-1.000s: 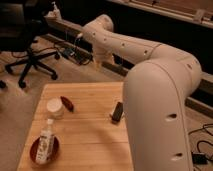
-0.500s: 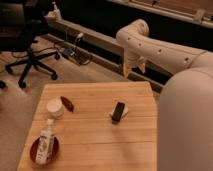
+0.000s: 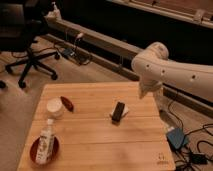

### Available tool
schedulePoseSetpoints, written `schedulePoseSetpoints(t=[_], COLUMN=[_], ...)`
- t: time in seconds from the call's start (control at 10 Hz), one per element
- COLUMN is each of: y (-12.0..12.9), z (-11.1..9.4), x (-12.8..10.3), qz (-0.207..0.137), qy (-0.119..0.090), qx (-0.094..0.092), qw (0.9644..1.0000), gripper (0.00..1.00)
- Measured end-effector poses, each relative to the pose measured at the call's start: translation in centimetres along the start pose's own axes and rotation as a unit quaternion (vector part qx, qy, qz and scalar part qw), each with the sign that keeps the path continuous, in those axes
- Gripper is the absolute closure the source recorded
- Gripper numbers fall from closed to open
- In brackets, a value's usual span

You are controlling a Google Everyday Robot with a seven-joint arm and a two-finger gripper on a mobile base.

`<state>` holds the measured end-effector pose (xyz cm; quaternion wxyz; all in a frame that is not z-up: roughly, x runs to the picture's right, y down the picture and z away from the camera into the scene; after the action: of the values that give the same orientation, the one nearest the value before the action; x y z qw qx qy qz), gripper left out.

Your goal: Move the arm in a circular motion

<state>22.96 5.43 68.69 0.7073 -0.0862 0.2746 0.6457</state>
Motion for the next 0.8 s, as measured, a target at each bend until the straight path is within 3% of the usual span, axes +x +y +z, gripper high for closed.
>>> schedulePoseSetpoints(t=[0.2,0.5,0.7,0.8], y=[1.6,6.8,13.3,16.9], z=[-0.7,-1.9,-2.9,-3.5], x=[5.9,11.7,14.0,14.4], qz=[0.018,0.016,-0.041,-0.08], qy=[-0.007,-0.02,-0.03,-0.036], qx=[-0.005,-0.034,-0.052,-0.064], qw=[0.9998,0.9991,0.9973,0.9941], gripper=[0.35,0.35,0.35,0.35])
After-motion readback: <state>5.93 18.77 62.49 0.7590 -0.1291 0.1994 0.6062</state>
